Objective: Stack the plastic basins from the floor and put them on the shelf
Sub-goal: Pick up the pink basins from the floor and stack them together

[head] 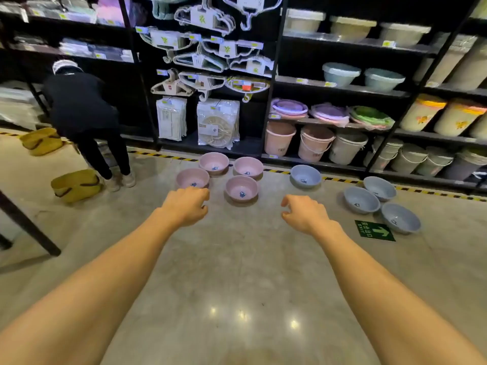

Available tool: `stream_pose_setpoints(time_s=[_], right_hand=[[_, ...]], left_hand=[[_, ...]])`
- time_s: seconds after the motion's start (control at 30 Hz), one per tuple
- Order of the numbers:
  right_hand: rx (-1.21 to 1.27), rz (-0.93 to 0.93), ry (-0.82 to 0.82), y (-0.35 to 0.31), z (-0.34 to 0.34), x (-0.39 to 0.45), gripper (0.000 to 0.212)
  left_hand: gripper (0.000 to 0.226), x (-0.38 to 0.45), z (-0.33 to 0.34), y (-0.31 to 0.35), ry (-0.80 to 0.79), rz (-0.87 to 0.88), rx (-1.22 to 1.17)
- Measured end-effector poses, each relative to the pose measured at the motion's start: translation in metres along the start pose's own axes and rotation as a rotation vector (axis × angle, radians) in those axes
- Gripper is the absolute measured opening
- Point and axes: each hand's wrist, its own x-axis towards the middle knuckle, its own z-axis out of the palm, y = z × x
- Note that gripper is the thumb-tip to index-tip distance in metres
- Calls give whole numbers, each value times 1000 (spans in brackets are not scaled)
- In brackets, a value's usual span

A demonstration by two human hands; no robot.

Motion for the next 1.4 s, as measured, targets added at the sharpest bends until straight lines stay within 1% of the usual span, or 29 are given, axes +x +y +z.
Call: stream_pose_setpoints(time_s=[0.17,0.33,0.57,0.7,0.87,1.03,1.2,1.4], right_hand=[[8,-22,-53,-33,8,68,39],[12,-9,-80,-71,2,161,38],[83,1,-71,-107,-16,284,41],[110,15,-72,-114,-13,353,41],[85,14,-107,-119,-8,455,44],[58,-34,-139,-122,-6,569,44],[65,-47,-188,-129,-12,674,44],[73,-58,-183,-147,-8,777,42]], left_hand=[[35,53,6,-42,-27,-64,-14],[36,134,13,-100,-39,-88,-80],[36,242,14,-159,-55,-98,-110],[37,304,22,-185,-68,-101,-126],[44,392,35,-217,-96,-134,-119],[43,491,35,-237,-145,-140,-66],[40,576,30,-258,-179,-178,-109],[41,671,38,-304,-210,-222,-113]])
